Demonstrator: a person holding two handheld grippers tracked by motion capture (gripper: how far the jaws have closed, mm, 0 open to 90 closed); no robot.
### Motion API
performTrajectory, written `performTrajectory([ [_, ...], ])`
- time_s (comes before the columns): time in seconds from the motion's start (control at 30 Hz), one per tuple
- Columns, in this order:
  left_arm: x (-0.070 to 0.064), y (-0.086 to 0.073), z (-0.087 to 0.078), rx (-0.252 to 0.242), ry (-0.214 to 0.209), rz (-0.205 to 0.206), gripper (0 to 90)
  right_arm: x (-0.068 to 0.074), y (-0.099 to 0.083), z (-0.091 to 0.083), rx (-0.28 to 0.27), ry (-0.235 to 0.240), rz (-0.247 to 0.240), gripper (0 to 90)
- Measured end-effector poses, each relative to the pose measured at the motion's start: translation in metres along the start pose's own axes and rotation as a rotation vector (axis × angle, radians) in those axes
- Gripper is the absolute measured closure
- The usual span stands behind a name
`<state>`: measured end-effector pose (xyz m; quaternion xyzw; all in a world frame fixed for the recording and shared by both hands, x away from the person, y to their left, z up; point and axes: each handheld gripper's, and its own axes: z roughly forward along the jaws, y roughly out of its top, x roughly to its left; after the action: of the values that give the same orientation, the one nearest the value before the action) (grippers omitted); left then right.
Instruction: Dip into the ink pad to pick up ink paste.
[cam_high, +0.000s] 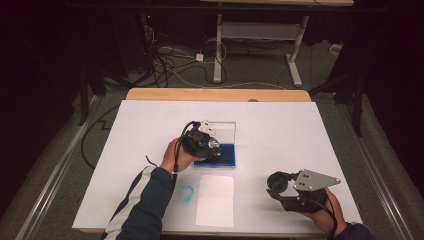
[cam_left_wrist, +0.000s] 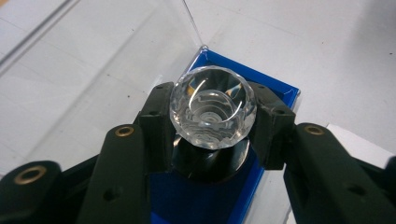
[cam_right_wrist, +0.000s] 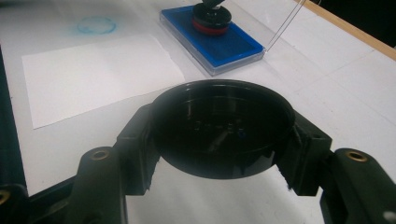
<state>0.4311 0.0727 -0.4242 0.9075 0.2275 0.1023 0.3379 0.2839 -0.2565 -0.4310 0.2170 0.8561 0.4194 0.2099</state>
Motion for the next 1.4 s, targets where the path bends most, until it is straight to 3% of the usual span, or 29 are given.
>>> performTrajectory([
  [0.33, 0.002, 0.006, -0.017, -0.053, 0.017, 0.006, 54.2, 0.0, 0.0, 0.0, 0.001, 0.0, 0.0, 38.9],
  [0.6, 0.004, 0.008, -0.016, -0.048, 0.015, 0.006, 54.2, 0.0, 0.0, 0.0, 0.001, 0.001, 0.002, 38.9],
  [0.9, 0.006, 0.016, -0.027, -0.07, 0.024, 0.014, 54.2, 0.0, 0.0, 0.0, -0.001, 0.003, -0.002, 39.0],
  [1.17, 0.006, 0.015, -0.021, -0.068, 0.013, 0.011, 54.1, 0.0, 0.0, 0.0, -0.002, 0.005, -0.005, 38.9],
  [1.4, 0.005, 0.012, -0.006, -0.035, -0.002, 0.016, 54.1, 0.0, 0.0, 0.0, 0.004, 0.004, -0.006, 39.0],
])
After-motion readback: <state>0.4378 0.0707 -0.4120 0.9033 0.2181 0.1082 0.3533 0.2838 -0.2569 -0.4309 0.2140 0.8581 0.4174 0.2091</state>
